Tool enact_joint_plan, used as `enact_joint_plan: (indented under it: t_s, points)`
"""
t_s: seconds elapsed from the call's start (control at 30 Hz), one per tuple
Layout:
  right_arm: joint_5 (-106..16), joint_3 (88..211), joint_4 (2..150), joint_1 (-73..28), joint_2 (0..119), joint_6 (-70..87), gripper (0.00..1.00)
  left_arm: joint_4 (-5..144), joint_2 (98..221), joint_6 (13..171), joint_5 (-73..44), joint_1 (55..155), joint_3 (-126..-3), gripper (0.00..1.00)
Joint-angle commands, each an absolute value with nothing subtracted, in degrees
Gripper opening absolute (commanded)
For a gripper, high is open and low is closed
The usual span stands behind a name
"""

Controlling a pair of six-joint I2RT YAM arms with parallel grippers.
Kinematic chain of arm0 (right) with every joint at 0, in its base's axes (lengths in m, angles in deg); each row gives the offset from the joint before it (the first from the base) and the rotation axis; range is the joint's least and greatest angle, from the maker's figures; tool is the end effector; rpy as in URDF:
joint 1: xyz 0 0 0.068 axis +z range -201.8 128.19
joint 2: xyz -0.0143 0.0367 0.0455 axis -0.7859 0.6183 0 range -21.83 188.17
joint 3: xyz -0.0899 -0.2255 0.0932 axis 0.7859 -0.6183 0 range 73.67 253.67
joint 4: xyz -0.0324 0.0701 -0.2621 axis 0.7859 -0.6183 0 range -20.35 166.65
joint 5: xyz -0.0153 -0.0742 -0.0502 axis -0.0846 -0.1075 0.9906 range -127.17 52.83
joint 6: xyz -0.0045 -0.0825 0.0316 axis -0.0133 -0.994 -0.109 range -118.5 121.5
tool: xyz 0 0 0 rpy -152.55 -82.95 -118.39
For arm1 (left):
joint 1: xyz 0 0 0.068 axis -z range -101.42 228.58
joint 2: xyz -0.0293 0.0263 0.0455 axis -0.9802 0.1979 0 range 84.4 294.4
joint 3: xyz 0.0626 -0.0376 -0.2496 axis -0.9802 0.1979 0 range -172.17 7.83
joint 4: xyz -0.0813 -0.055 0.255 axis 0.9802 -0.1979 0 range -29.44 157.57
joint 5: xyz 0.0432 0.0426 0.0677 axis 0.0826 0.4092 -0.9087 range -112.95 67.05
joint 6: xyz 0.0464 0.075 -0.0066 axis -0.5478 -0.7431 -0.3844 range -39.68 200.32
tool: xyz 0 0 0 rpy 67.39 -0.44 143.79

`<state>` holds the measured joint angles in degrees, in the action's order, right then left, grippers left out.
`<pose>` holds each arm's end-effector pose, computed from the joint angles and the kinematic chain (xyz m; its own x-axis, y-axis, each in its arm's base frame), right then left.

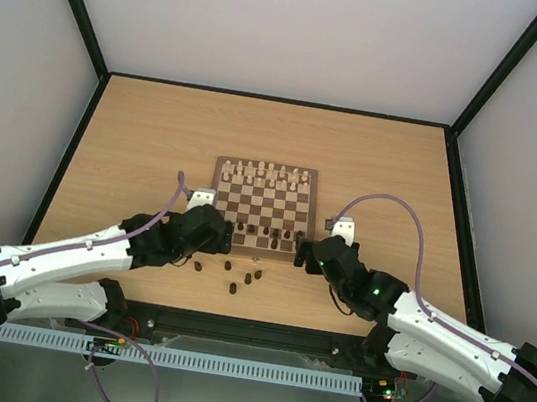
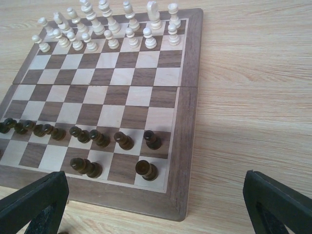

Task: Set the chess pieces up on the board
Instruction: Pick up the chess piece at the center of the board.

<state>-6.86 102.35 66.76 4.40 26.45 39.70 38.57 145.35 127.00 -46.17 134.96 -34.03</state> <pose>0.1660 0.1769 0.2009 -0.5077 0.2012 -0.8377 -0.2025 0.9172 0.3431 0.1692 -0.1984 0.1965 -0.7333 -0.1047 -0.6718 0.1251 0.9504 -0.2847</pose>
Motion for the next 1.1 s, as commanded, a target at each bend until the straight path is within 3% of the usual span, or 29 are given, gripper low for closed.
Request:
enact_joint_plan:
  t_s: [0.0,0.27,0.77,1.07]
  points:
    - [-1.33,102.54,66.09,4.17,25.92,40.9,0.99,38.46,141.44,127.01,-42.31,135.77,-32.59,0.99]
    - [4.71,99.32,62.65,4.16,18.15,43.37,0.99,38.15,141.82,122.89,-39.19,135.72,-32.35,0.99]
    - [1.79,97.78,64.87,4.15,15.27,41.13,0.99,38.85,143.27,121.32,-35.64,136.22,-31.55,0.99]
    - [2.22,98.48,65.17,4.17,18.31,40.78,0.99,43.07,144.05,126.59,-38.48,139.42,-28.34,0.79]
